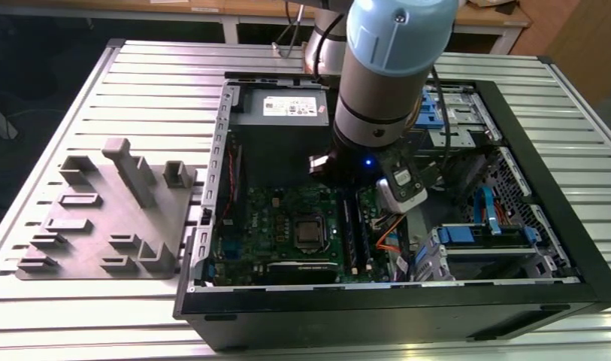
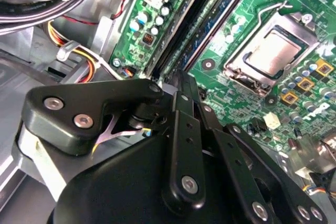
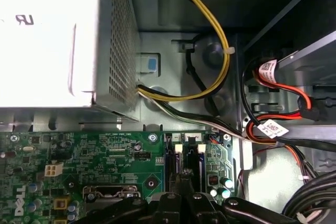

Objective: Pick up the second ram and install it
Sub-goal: 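Press down the second ram until it locks into place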

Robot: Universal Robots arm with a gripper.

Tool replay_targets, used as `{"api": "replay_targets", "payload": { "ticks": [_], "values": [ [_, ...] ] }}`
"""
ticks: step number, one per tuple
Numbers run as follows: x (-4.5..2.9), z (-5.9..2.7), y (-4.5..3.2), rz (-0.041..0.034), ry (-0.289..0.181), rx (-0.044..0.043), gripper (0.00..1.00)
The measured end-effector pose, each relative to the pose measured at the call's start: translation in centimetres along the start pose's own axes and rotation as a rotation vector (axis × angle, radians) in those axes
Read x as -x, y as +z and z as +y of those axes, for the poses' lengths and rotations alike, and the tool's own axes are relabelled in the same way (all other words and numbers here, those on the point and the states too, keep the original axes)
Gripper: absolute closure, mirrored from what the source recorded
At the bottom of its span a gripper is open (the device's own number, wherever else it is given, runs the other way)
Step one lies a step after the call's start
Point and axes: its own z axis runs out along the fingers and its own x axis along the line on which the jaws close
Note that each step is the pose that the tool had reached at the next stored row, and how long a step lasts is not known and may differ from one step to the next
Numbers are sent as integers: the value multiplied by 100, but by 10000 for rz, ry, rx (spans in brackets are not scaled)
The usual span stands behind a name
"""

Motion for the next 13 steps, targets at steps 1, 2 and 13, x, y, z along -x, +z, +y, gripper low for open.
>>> {"api": "replay_targets", "payload": {
  "ticks": [1, 2, 13],
  "values": [
    [0, 0, -1, 0, 0, 1, 93],
    [0, 1, -1, -1, 0, 3, 93],
    [3, -115, -21, -1, 8, -1, 93]
  ]
}}
